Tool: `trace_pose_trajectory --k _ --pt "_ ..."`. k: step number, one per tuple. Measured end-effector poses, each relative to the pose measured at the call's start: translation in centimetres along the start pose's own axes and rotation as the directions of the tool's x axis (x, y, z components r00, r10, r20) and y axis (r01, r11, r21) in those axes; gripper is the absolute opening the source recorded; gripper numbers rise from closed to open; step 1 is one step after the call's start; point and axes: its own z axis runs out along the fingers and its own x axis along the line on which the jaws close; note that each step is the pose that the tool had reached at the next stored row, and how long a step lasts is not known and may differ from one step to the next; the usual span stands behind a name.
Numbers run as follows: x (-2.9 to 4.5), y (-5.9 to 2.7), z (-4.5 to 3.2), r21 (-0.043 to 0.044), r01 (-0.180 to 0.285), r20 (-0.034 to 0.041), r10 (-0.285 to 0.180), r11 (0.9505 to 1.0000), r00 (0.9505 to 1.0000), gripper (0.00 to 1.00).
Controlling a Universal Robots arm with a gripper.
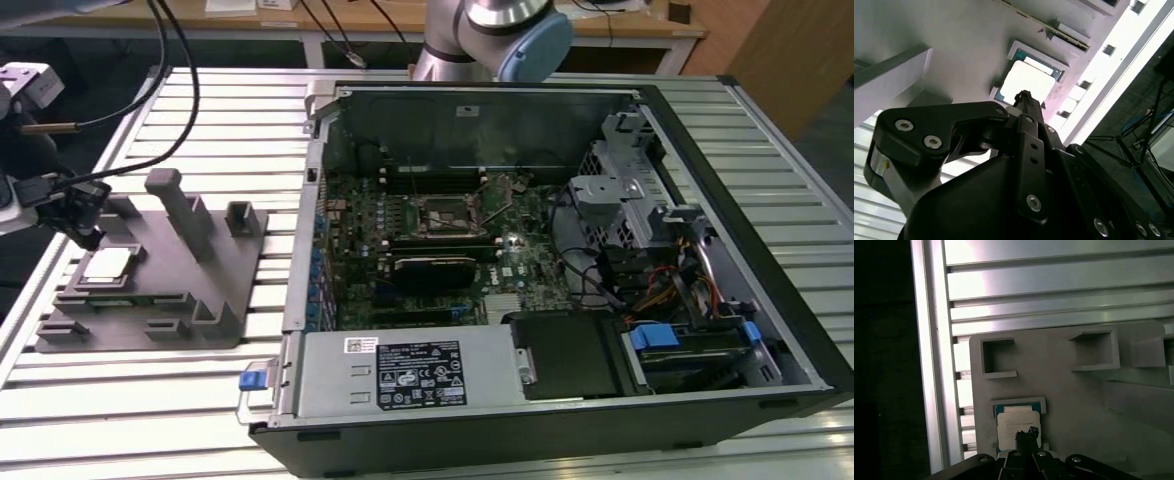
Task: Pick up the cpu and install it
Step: 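Pick up the cpu and move it towards the insertion slot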
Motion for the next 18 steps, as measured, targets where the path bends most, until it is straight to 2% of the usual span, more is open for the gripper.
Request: trace_pose_trajectory --k 9,18 --pt "0.06 -0.27 1.58 -0.0003 0.001 0.0 -0.001 1.0 1.0 0.11" --pt "0.06 -0.64 2.54 -0.0033 0.003 -0.0006 -0.003 1.0 1.0 0.11"
